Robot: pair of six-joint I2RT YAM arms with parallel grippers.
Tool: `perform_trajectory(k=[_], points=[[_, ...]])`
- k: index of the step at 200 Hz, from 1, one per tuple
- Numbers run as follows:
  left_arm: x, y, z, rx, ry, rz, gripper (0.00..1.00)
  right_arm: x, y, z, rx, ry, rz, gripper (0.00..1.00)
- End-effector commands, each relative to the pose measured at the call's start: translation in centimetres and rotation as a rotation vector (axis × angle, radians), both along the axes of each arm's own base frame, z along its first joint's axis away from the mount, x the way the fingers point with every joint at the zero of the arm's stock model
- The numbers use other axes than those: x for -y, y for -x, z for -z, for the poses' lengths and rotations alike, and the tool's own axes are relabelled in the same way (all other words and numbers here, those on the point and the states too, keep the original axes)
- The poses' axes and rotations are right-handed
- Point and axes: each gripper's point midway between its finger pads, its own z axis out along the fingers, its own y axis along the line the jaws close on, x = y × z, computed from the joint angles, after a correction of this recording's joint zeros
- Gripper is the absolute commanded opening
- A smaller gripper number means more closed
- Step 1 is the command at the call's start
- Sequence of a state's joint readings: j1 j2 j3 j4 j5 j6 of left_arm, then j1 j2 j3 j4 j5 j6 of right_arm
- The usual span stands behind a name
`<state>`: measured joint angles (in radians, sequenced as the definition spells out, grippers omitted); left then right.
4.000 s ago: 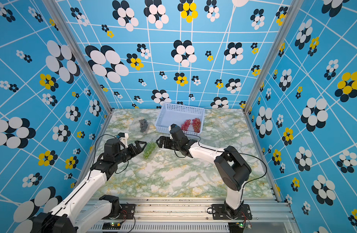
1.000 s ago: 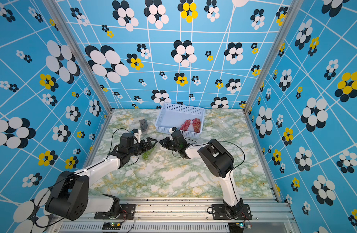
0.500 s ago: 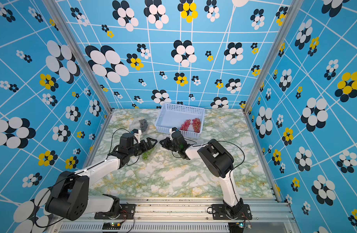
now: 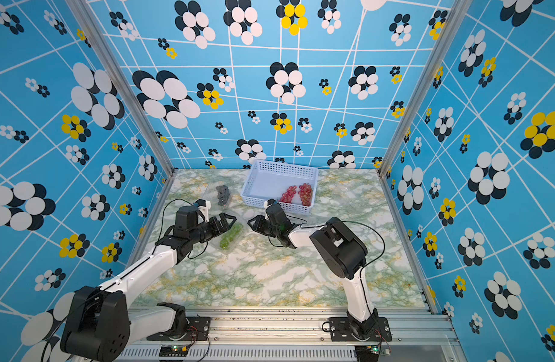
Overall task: Pack grapes into containers
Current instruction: Close the packing box at the center of the board.
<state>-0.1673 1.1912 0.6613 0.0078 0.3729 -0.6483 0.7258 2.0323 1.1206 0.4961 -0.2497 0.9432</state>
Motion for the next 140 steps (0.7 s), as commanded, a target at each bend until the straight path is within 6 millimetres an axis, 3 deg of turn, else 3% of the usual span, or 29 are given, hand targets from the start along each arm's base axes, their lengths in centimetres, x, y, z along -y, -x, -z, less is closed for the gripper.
perform_trajectory(k=[1,35,73,110,140], points=[[-2.4,0.6,-1.4,0.008,-0.061,-0.064,0.99,0.9,0.5,-1.8,0.041,0.044,-0.002,0.57],[-4.8,1.7,-0.5,-0.022,-0.081,-0.156,1.00,1.6,1.0,-2.8,0.062,0.069,-0.005,0.75],[-5.4,2.6,1.5,-0.078,-0.057,-0.178,1.00,2.9,1.4,-3.5,0.084,0.103,0.006,0.99],[-5.0,3.0,2.6,-0.101,-0.042,-0.162,0.99,6.1,1.1,-5.0,0.103,0.168,0.034,0.99],[-4.0,3.0,3.3,-0.114,-0.036,-0.126,1.00,10.5,0.4,-6.2,0.098,0.263,0.114,0.99]])
